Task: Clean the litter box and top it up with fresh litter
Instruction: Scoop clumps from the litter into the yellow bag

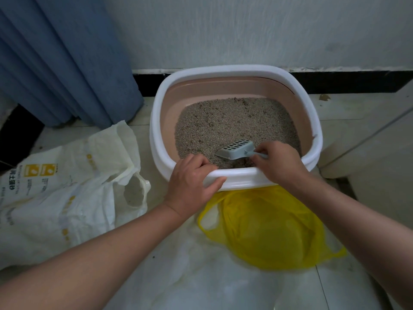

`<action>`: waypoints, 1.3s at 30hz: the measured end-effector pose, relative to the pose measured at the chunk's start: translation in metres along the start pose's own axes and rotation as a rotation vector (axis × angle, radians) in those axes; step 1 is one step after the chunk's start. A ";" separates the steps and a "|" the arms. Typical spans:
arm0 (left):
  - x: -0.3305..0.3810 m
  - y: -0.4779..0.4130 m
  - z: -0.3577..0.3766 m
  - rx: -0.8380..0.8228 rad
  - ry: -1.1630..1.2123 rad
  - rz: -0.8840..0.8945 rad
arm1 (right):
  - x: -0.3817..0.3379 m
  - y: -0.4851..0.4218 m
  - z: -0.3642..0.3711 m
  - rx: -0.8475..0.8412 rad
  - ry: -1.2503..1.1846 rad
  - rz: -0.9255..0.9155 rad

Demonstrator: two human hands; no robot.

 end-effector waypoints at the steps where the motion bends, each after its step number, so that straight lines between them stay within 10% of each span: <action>1: 0.001 0.000 0.000 0.003 -0.011 -0.012 | 0.002 0.001 0.000 0.016 -0.007 -0.020; 21: 0.004 0.000 -0.001 -0.004 -0.014 -0.034 | 0.010 0.003 -0.004 0.083 -0.144 -0.007; 29: 0.003 -0.001 0.000 -0.004 -0.003 -0.030 | 0.016 0.003 -0.024 0.078 -0.651 0.125; 39: 0.003 -0.018 0.007 -0.073 -0.060 0.041 | 0.044 -0.023 -0.066 0.139 -0.411 0.184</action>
Point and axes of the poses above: each hand's wrist, its own y-axis away from the middle knuckle, its own z-axis out of the palm, x = y × z, the point moved 2 cm from there along -y, towards the middle knuckle, and after that the axes turned 5 degrees about x, right-handed, at the moved point
